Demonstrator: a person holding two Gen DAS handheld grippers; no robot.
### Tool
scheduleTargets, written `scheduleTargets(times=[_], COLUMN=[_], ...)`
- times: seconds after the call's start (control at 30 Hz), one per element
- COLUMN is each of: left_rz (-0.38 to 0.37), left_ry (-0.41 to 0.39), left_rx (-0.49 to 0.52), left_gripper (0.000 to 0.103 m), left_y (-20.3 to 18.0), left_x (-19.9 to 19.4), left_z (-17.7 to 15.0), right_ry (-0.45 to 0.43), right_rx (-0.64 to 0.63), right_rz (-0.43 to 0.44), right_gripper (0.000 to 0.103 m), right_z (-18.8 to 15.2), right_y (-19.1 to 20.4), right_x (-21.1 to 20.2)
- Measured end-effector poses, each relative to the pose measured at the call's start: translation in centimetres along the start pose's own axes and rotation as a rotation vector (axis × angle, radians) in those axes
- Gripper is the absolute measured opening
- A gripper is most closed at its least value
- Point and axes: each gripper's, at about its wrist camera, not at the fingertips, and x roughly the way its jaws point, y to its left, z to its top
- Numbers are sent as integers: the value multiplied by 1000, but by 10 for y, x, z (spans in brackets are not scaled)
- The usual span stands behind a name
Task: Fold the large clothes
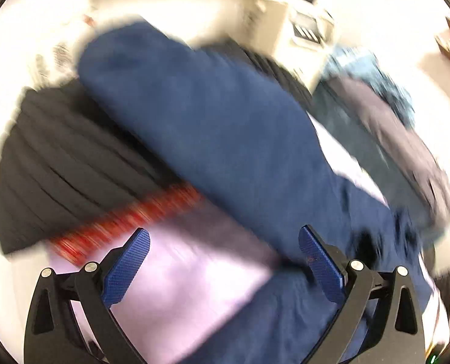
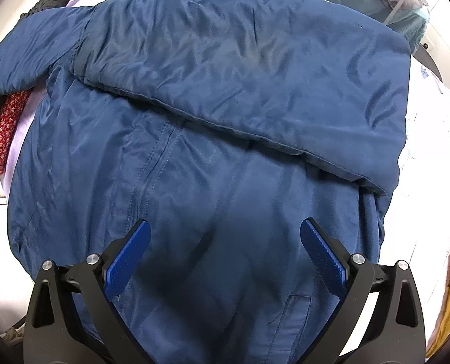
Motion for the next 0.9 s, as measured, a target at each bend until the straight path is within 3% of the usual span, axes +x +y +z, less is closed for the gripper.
scheduleTargets(times=[0.1,0.23,0.37,0.5,0.6,0.77,0.9], left_rz=[85,177,163,150,123,173,172], left_ry=[-66,-35,11,40,54,13,-28], left_rx=[9,-35,-117,-93,-73,-12,-53], left_gripper=[96,92,75,68,53,34,20], left_y=[14,42,62,69,59,40,32], left_x=[-13,-1,17,33,43,39,26], left_z=[33,66,85,93,100,100,101], right_ry=[3,-2,-1,8,2,-8,-10], right_rx=[2,4,9,19,34,57,84], right_rz=[4,6,2,-11,-12,-9,-4], right_gripper=[97,98,98,97,98,98,97], right_z=[0,0,0,-3,-2,-1,-2], right_y=[4,7,1,-7,-9,-13,-25], right_x=[0,-1,-2,-3,-4,-7,-8])
